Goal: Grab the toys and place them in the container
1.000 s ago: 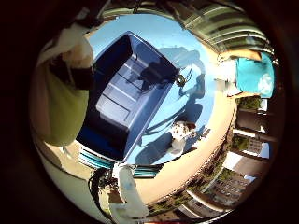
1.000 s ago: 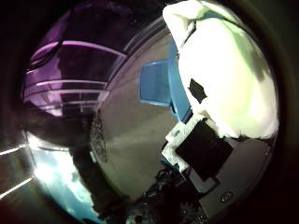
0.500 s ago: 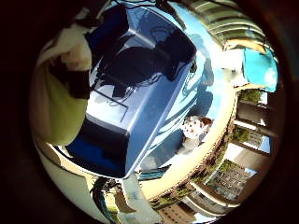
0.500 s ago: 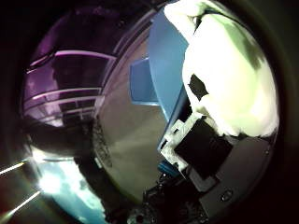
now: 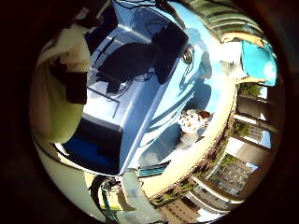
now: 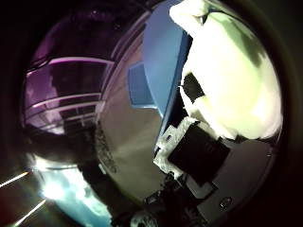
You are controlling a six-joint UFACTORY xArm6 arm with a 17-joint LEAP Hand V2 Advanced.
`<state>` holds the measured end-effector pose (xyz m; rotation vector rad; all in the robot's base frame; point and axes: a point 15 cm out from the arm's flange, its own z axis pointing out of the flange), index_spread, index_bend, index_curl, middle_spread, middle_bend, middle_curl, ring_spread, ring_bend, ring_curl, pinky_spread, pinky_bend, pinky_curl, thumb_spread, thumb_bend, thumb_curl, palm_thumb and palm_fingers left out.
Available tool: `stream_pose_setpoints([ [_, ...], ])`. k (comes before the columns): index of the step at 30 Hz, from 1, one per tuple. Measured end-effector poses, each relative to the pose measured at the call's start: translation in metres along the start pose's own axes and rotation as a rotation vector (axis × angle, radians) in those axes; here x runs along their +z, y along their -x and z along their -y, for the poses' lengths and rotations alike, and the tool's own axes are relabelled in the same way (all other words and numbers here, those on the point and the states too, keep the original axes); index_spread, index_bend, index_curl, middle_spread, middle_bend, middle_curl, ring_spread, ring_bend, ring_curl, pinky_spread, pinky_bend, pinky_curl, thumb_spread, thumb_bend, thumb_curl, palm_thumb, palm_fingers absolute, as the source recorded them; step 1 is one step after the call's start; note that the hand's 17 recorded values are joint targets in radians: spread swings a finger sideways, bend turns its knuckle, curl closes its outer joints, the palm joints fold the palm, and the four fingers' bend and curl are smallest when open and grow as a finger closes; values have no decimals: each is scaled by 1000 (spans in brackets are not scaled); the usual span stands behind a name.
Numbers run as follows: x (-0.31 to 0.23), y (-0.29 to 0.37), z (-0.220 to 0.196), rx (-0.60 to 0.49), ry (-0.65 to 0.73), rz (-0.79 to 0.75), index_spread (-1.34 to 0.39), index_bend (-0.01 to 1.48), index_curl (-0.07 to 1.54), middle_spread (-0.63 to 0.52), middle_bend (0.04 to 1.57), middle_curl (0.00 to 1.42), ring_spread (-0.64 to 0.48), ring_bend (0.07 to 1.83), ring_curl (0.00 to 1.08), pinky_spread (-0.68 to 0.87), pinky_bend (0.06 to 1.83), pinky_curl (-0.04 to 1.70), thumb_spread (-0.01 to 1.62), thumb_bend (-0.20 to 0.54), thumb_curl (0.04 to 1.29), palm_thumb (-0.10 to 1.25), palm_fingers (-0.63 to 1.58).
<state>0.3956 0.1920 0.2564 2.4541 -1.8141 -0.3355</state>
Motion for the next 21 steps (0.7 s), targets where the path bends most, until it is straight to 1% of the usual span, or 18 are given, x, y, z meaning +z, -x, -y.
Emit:
stream_pose_setpoints([
  [1,1,-1,-6,-1,24,-2,-862,377,1245,-102,802,744,84,1193,657,245,1450,767,1163,-35,638,726,-157],
  [2,3,-2,-12,-5,48,-4,-839,351,1219,-89,744,710,108,1131,621,261,1403,737,1164,-35,630,721,-207],
  [3,3,-3,-14,-10,59,-4,-791,285,1161,-64,639,648,149,1003,549,288,1313,685,1168,-35,612,711,-277],
  [5,2,-9,-14,-3,60,2,-706,170,1054,-22,486,558,209,826,448,337,1192,607,1172,-31,583,702,-255],
  [7,0,-20,-14,4,62,12,-628,113,947,18,376,497,252,703,386,377,1082,546,1172,-30,557,698,-235],
  [8,-3,-24,-14,5,60,16,-628,113,947,18,376,497,252,703,386,377,1082,546,1172,-30,557,698,-235],
  [10,-6,-27,-16,10,66,19,-519,84,801,63,272,441,288,603,338,422,963,475,1169,-30,524,691,-188],
  [12,-14,-31,-17,4,50,24,-490,79,755,76,244,426,296,579,328,431,940,460,1166,-33,514,682,-176],
  [14,-30,-40,-16,15,15,31,-442,82,672,90,203,406,310,537,314,447,898,430,1166,-31,497,674,-147],
  [17,-56,-56,-21,30,-23,40,-413,99,567,100,166,380,320,500,303,472,867,399,1164,-26,479,675,-102],
  [21,-93,-76,-29,26,-58,57,-413,124,490,99,157,356,328,488,301,493,865,380,1162,-26,466,678,-60],
])
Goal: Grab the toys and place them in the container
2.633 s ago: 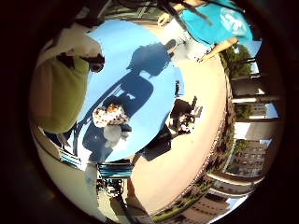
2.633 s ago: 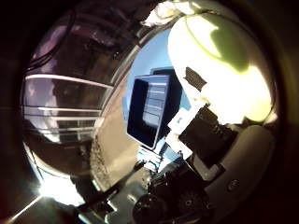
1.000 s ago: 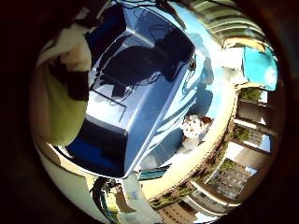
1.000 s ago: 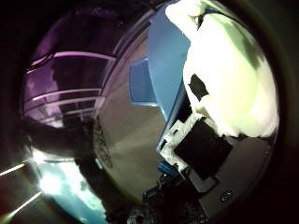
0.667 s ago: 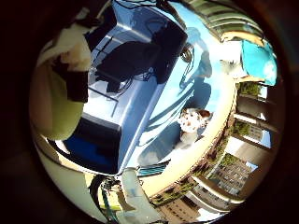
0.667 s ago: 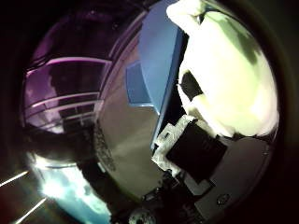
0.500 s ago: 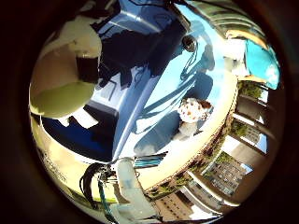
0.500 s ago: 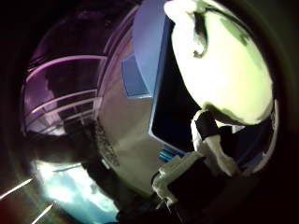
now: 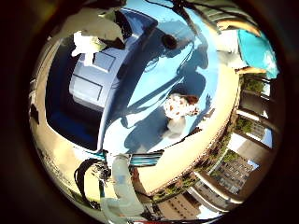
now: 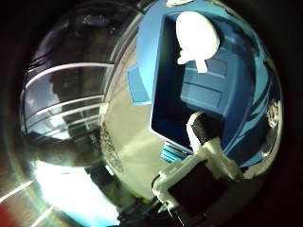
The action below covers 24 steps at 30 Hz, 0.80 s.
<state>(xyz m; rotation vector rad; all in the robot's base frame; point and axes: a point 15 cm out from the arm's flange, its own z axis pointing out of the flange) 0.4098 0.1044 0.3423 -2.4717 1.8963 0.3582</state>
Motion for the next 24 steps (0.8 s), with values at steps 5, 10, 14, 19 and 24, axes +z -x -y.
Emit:
stream_pose_setpoints([
  [5,-43,-16,-16,13,-11,22,-370,127,399,96,164,333,333,470,302,508,863,356,1161,-25,450,682,-44],
  [10,-75,-56,-42,73,-21,34,-283,132,346,130,172,326,336,467,305,517,875,343,1160,-29,442,676,-19],
  [14,-87,-106,-66,118,-31,33,-215,139,306,137,192,331,326,501,312,515,868,323,1160,-26,438,673,47],
  [19,-90,-178,-107,146,15,-63,-174,149,281,117,194,341,319,502,314,513,867,307,1155,-25,435,673,79],
  [24,-75,-230,-139,161,96,-104,-154,160,266,112,198,350,309,481,309,488,831,282,1160,-25,428,678,81],
])
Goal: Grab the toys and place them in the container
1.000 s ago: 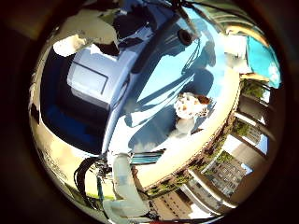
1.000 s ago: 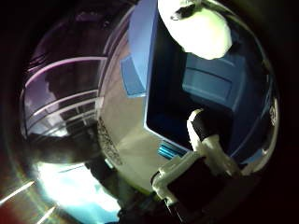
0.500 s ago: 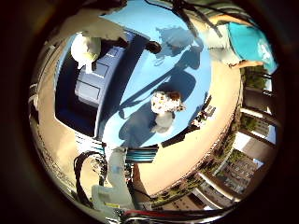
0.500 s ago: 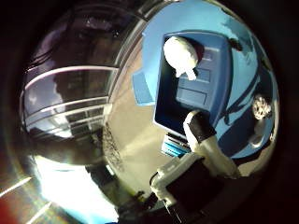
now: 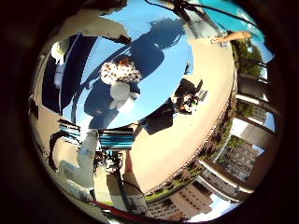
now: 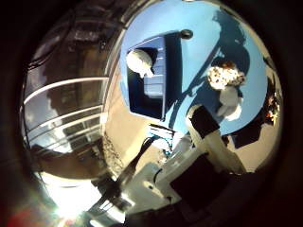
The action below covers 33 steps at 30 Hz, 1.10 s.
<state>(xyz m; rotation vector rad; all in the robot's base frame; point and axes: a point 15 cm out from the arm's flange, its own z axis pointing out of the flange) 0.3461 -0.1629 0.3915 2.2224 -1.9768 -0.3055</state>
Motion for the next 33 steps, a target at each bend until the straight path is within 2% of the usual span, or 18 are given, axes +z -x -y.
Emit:
stream_pose_setpoints([
  [6,66,-40,15,-7,57,51,-139,183,273,102,191,353,296,434,301,454,723,238,1165,-25,420,685,68],
  [14,145,-71,52,-50,92,23,-139,176,278,96,172,338,285,379,295,425,642,206,1163,-27,404,673,67],
  [26,183,-67,93,-75,84,20,-133,175,275,75,169,322,274,355,303,411,593,197,1160,-25,390,673,76],
  [33,206,-52,108,-71,125,26,-124,179,279,66,166,316,264,344,307,407,570,195,1148,-26,384,675,82],
])
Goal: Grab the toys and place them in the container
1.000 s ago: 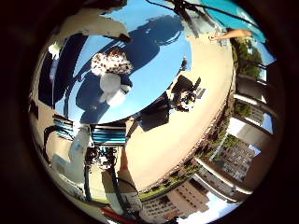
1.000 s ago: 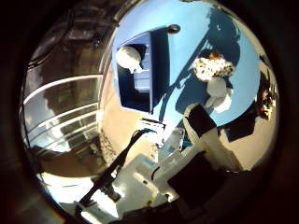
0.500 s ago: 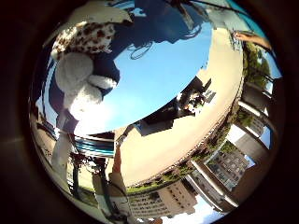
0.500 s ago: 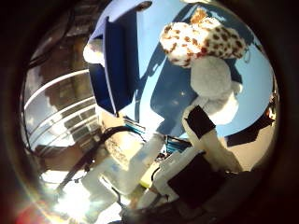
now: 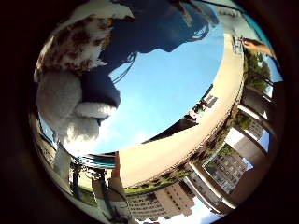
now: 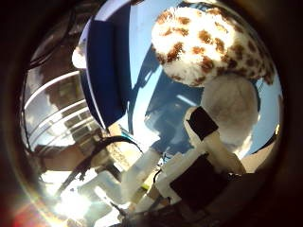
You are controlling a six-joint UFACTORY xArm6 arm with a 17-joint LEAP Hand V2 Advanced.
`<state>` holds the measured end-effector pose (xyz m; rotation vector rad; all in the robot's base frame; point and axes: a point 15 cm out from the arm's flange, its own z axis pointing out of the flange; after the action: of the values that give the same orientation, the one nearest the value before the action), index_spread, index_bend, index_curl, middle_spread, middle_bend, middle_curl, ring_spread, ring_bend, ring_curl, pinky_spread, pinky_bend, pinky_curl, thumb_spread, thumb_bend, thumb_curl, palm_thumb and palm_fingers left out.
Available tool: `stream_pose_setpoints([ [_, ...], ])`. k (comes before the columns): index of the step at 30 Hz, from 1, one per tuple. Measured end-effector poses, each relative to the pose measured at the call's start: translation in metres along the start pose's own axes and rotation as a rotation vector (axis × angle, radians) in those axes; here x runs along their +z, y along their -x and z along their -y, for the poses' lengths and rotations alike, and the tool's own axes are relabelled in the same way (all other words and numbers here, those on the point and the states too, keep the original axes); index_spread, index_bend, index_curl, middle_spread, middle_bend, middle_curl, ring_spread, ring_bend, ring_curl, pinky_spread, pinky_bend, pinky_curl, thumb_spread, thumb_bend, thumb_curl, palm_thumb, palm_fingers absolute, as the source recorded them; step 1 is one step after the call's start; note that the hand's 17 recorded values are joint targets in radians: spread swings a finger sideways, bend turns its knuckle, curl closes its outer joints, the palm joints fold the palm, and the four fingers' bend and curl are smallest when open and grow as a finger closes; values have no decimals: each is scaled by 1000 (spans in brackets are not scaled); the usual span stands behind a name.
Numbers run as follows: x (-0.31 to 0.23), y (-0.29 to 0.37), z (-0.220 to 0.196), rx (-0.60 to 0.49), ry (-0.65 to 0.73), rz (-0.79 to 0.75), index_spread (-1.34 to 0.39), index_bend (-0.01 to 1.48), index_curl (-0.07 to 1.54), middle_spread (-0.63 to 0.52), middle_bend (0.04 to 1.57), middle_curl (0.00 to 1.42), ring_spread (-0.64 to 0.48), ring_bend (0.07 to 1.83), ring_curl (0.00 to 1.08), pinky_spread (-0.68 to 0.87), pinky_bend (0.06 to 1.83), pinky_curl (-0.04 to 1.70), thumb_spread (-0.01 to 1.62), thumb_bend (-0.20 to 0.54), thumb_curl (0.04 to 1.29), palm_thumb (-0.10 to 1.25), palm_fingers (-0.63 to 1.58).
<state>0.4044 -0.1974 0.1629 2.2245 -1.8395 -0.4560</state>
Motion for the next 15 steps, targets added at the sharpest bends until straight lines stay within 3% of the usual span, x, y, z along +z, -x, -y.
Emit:
stream_pose_setpoints([
  [3,7,4,13,2,0,-6,-106,193,286,59,178,317,259,339,307,406,541,189,1142,-23,384,689,110],
  [6,15,5,27,6,-8,-16,-80,188,289,24,219,331,248,397,313,392,520,174,1136,-22,386,701,291],
  [7,15,6,28,5,-8,-17,-108,198,291,-33,314,363,228,476,323,387,510,151,1128,-16,390,725,539],
  [8,16,5,30,4,-12,-19,-128,203,293,-50,346,374,212,514,331,373,500,143,1130,-14,390,733,618],
  [10,13,3,35,5,-34,-30,-207,119,265,-99,540,458,168,756,408,355,564,149,1115,-11,400,778,908],
  [11,9,0,38,7,-54,-40,-235,102,253,-116,612,500,142,898,466,351,567,152,1110,-11,406,796,932],
  [13,2,-5,39,17,-85,-47,-268,104,242,-139,678,545,115,1018,524,350,598,160,1099,-11,414,815,930],
  [15,-10,0,42,23,-127,-28,-343,173,230,-182,783,624,64,1166,609,344,745,191,1077,-5,436,868,1012],
])
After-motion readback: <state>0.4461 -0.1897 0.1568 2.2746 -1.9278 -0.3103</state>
